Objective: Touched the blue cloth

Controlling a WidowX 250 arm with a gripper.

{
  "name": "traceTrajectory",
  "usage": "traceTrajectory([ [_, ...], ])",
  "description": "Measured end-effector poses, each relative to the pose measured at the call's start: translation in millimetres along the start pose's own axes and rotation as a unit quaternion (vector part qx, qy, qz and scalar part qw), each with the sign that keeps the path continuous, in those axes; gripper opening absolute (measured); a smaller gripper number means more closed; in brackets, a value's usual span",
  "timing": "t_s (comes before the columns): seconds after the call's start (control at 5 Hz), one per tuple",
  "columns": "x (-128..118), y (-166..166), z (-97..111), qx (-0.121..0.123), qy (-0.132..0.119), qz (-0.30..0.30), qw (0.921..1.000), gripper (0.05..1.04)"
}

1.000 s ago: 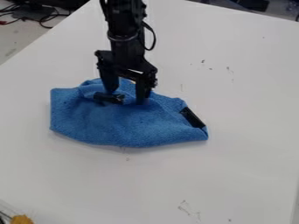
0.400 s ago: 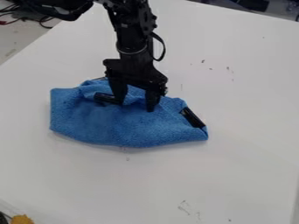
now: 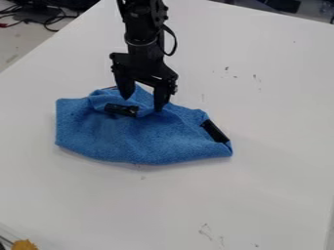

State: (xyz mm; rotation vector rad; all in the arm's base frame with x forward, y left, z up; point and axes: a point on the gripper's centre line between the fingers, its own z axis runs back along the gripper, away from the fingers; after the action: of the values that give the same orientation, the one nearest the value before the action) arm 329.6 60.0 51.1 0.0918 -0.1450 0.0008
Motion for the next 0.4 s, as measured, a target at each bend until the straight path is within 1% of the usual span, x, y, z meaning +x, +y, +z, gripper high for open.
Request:
traceTrajectory([
  [0.2, 0.7, 3.1, -0.5, 0.006, 0.006, 0.002, 1.0, 0.926],
  [0.4, -0.9, 5.1, -2.6, 0.001, 0.005, 0.008, 1.0, 0.764],
])
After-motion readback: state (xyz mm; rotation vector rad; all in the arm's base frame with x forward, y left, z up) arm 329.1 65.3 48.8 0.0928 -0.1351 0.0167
